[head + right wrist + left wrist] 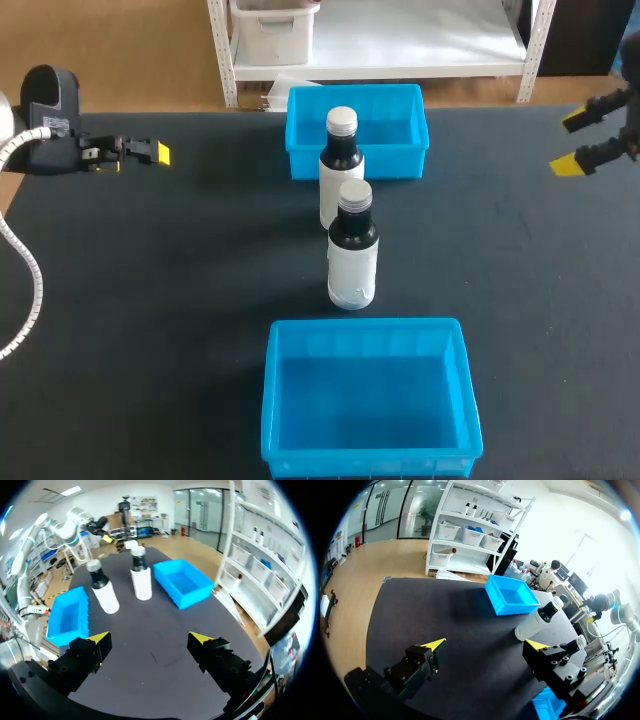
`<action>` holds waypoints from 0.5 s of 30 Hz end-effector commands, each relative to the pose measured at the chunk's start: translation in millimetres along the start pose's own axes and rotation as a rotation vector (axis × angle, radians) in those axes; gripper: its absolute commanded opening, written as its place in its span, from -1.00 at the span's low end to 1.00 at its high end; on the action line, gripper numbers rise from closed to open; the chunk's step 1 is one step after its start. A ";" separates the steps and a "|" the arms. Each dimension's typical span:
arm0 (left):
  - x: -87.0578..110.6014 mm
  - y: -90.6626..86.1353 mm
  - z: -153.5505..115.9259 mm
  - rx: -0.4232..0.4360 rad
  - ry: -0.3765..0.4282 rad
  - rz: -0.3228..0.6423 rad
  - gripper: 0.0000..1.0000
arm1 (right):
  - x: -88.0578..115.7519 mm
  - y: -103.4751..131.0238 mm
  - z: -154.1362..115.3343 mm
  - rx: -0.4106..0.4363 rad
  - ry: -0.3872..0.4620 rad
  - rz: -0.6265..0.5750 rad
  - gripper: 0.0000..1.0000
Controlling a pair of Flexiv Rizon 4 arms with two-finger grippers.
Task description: Pick up the bottle, and place it in the far bin if it is heavy, or in the near bin if it is light.
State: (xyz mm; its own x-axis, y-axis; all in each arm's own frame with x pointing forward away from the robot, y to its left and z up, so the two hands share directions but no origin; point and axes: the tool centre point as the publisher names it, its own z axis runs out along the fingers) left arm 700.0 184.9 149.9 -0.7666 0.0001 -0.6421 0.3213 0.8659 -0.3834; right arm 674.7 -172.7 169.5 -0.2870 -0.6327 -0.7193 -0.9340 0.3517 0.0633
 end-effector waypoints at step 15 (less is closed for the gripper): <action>0.0 0.1 0.0 0.000 0.000 0.000 1.00 | -37.9 73.4 85.4 -0.188 -0.035 -0.126 1.00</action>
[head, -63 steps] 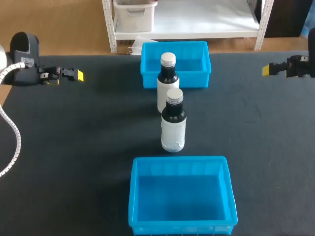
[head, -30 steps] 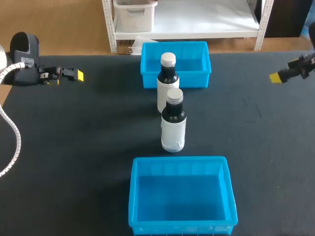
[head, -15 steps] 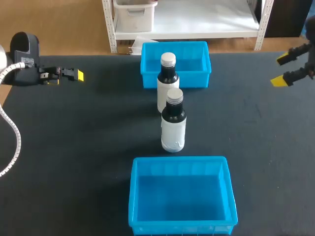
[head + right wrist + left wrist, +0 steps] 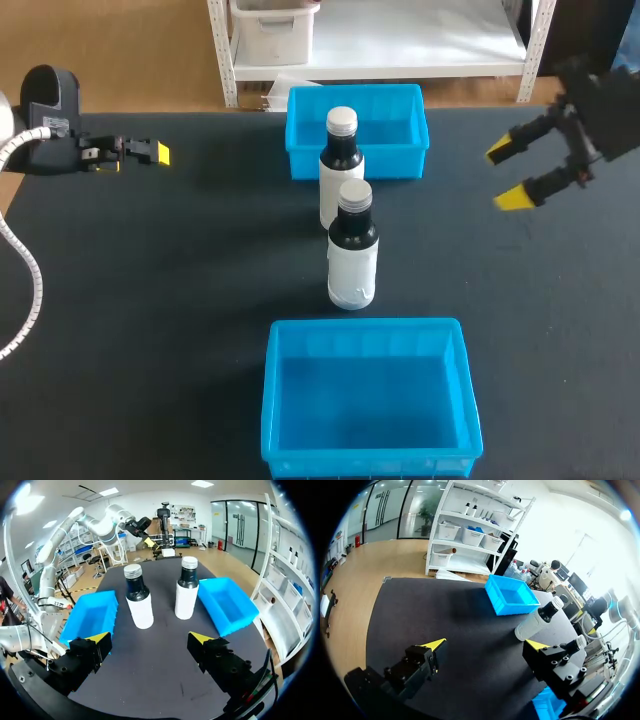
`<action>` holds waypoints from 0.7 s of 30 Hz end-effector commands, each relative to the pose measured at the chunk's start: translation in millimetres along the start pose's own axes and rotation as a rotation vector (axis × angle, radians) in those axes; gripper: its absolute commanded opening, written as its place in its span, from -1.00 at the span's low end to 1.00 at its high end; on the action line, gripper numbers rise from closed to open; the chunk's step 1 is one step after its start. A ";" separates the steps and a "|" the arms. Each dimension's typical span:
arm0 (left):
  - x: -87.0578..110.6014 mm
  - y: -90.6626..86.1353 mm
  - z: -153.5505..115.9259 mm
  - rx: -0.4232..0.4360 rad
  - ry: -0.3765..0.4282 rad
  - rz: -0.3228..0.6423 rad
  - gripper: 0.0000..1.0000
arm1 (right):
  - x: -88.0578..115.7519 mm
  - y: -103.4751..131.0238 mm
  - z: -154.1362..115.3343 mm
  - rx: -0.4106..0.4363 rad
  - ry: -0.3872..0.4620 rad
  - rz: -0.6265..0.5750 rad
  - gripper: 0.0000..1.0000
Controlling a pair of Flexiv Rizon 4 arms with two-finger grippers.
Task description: Pick up the bottle, and place it in the far bin if it is heavy, or in the near bin if it is light.
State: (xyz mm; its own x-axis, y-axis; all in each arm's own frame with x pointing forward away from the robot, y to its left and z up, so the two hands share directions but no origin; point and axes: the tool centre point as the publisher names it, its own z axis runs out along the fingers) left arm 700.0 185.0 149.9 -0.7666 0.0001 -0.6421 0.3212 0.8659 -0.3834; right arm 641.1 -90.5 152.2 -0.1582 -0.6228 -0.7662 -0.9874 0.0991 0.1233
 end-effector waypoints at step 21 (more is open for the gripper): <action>0.0 0.0 0.0 0.000 0.000 0.000 1.00 | -43.3 19.7 102.4 -0.102 -0.028 -0.080 1.00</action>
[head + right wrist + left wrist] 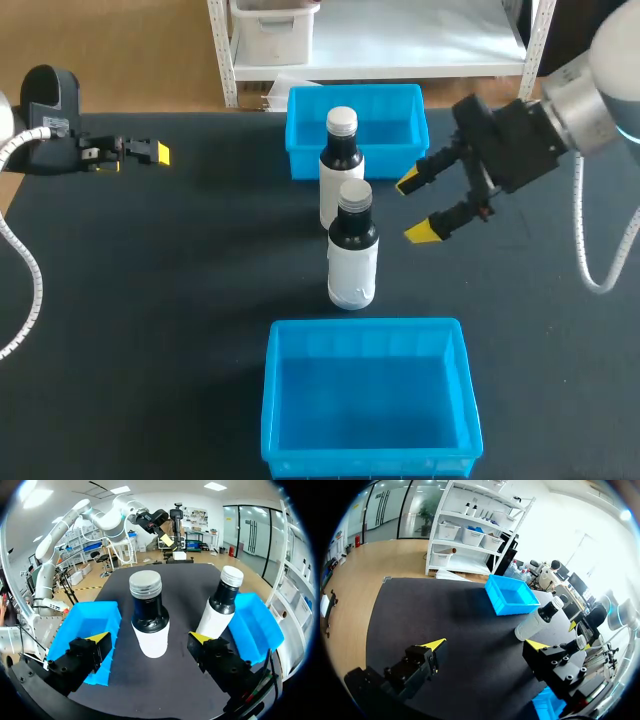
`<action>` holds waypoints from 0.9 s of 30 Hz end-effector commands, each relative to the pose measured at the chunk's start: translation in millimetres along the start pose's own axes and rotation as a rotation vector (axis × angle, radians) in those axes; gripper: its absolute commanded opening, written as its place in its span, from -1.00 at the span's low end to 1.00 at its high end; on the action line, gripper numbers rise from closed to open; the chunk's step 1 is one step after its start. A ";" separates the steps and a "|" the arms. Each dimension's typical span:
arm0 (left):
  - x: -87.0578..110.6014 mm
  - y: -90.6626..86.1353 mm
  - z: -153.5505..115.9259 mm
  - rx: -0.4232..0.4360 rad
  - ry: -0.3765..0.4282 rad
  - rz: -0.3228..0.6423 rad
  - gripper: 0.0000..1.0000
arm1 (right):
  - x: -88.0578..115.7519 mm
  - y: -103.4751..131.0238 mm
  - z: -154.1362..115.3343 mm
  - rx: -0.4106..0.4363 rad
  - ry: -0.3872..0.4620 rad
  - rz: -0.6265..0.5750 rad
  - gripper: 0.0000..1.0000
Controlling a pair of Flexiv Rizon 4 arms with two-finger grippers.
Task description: Pick up the bottle, and place it in the far bin if it is heavy, or in the near bin if it is light.
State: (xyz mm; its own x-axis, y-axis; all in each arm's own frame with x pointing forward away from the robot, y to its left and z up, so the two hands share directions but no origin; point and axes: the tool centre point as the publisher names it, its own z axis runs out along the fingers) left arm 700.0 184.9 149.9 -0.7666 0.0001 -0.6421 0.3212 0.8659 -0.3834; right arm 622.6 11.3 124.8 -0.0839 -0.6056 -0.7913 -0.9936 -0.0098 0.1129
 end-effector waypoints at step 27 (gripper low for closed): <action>0.0 0.0 0.0 0.000 0.000 0.000 1.00 | -36.9 9.6 45.5 -0.085 -0.038 -0.013 1.00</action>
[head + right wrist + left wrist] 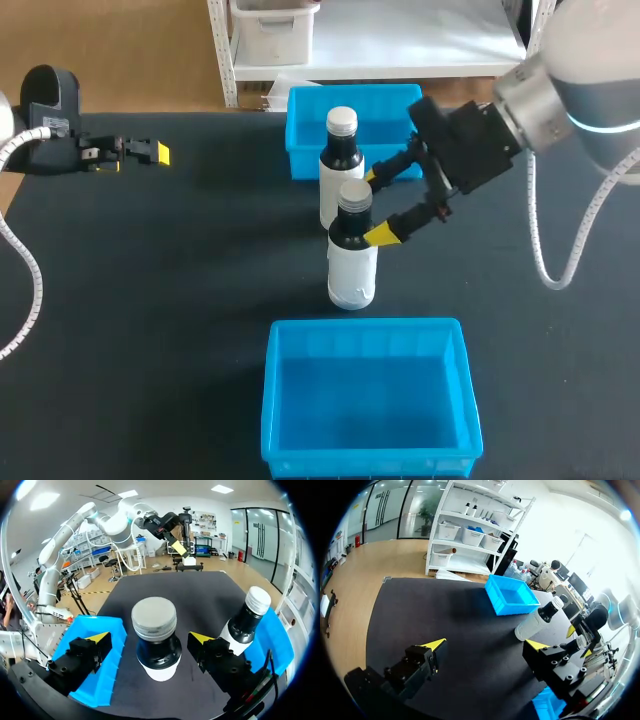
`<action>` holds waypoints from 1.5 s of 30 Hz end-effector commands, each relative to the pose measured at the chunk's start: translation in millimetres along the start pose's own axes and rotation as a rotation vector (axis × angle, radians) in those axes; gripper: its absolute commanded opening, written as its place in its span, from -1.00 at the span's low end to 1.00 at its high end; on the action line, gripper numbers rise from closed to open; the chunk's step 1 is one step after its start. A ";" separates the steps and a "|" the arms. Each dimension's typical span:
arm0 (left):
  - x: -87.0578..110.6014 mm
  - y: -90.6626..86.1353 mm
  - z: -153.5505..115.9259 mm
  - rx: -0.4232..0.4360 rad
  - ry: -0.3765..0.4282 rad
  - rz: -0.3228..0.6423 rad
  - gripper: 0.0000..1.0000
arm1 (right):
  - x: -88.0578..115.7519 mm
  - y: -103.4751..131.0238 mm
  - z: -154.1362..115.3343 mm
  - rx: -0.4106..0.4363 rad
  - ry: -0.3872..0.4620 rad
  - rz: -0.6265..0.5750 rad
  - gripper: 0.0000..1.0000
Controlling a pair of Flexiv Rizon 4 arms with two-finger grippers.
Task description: Pick up the bottle, and place it in the far bin if it is heavy, or in the near bin if it is light.
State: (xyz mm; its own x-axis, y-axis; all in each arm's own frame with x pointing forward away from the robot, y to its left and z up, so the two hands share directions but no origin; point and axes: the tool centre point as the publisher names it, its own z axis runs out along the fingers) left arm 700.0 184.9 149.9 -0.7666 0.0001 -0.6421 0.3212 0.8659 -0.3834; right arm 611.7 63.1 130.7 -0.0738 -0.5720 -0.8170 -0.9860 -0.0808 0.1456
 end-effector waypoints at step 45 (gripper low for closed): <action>0.0 0.0 0.0 0.000 0.000 0.000 1.00 | -8.4 -2.1 17.8 0.004 -0.011 -0.004 -1.00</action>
State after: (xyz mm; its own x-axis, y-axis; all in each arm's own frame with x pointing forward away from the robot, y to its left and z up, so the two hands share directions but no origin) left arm 700.0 184.9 149.9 -0.7666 0.0001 -0.6421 0.3212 0.8659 -0.3834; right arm 613.2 84.0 123.6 -0.0728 -0.5619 -0.8240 -0.9861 -0.0833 0.1439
